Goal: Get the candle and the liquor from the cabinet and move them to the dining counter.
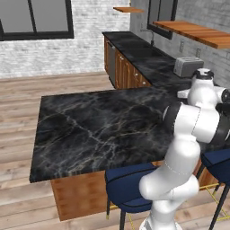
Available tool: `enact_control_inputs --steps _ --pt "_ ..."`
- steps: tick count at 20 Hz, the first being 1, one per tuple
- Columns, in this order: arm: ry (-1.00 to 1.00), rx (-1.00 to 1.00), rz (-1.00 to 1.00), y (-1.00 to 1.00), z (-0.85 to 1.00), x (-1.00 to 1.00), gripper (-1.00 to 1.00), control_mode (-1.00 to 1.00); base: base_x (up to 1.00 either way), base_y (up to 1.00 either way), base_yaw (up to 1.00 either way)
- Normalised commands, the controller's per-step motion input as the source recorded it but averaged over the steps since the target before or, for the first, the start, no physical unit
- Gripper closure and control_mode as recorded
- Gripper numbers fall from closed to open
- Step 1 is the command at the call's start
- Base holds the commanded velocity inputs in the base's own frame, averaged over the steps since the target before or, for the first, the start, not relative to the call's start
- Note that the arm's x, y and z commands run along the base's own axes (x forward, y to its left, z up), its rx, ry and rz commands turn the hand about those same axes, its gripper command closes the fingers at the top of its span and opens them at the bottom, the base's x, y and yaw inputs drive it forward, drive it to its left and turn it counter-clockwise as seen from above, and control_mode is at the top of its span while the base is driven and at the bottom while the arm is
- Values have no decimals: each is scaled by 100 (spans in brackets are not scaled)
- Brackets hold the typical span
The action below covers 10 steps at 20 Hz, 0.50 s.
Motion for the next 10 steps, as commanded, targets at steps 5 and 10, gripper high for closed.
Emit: enact_control_inputs --steps 5,10 --pt "3 0 -3 26 86 -38 -100 -100 0 0 0" --pt "8 0 -3 58 83 -38 -100 -100 0 0 0"
